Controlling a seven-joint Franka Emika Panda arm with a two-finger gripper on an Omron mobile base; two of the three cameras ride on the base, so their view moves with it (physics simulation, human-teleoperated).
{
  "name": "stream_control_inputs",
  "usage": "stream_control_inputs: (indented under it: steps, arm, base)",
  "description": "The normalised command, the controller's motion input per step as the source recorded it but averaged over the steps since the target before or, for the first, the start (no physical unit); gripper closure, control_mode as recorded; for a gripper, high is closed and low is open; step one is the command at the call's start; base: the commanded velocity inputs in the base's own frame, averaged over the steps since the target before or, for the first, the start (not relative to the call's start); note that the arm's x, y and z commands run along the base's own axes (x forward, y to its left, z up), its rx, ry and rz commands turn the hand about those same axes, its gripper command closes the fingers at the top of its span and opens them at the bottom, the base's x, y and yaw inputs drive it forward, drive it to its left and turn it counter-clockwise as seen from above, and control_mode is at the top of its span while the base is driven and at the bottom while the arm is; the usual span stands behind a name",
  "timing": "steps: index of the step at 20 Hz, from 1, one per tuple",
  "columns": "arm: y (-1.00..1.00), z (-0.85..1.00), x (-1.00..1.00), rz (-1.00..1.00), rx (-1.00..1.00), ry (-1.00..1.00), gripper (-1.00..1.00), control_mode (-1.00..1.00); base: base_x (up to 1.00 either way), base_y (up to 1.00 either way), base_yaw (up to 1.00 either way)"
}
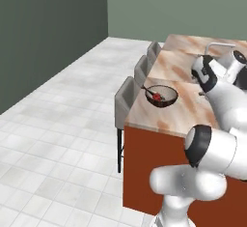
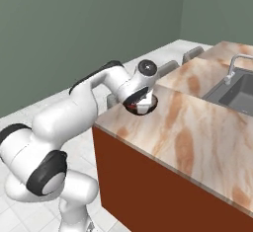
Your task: The microwave is finished heating the fish and bell pepper. Take the bowl containing the food and place it on the dining counter.
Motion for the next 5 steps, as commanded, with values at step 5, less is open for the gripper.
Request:
stream_control_inputs:
  steps: [5]
  arm:
    - [0.28,0.36,-1.0,0.01,-0.04,-0.06,-1.0,-1.0]
  base:
    - [0.0,0.0,0.0]
